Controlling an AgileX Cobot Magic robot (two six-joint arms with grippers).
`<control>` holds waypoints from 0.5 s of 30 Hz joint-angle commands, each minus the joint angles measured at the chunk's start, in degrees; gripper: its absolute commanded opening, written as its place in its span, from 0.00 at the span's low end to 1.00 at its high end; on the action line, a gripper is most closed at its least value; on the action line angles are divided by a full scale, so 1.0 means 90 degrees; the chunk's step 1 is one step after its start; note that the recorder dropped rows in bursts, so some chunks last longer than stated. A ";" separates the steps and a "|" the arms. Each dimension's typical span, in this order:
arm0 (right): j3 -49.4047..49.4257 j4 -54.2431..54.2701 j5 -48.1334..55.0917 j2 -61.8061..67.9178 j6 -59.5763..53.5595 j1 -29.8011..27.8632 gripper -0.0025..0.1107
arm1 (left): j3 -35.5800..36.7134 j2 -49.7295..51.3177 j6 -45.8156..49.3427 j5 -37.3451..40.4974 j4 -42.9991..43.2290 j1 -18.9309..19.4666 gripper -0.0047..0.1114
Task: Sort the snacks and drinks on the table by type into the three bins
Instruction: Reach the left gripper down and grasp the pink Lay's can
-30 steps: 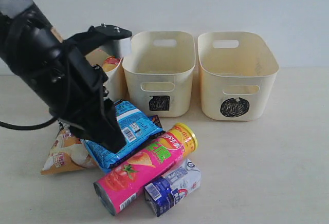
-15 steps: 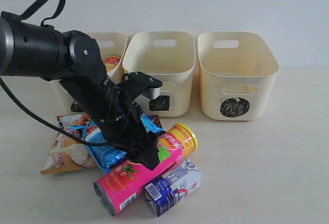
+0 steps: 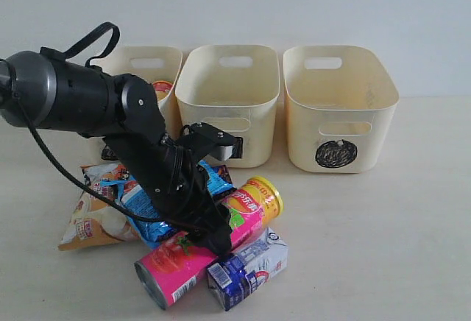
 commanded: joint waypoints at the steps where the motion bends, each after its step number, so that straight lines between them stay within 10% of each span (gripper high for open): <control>1: 0.0031 -0.0049 -0.0028 -0.0035 -0.0010 0.0018 0.03 | 0.0026 0.0189 -0.0058 -0.0027 -0.0042 -0.0053 0.62; 7: 0.0031 -0.0049 -0.0028 -0.0035 -0.0010 0.0018 0.03 | 0.0026 0.0422 -0.0058 0.0021 -0.0158 -0.0053 0.60; 15: 0.0031 -0.0049 -0.0028 -0.0035 -0.0010 0.0018 0.03 | -0.0167 0.0366 -0.0058 0.0514 -0.0158 -0.0053 0.08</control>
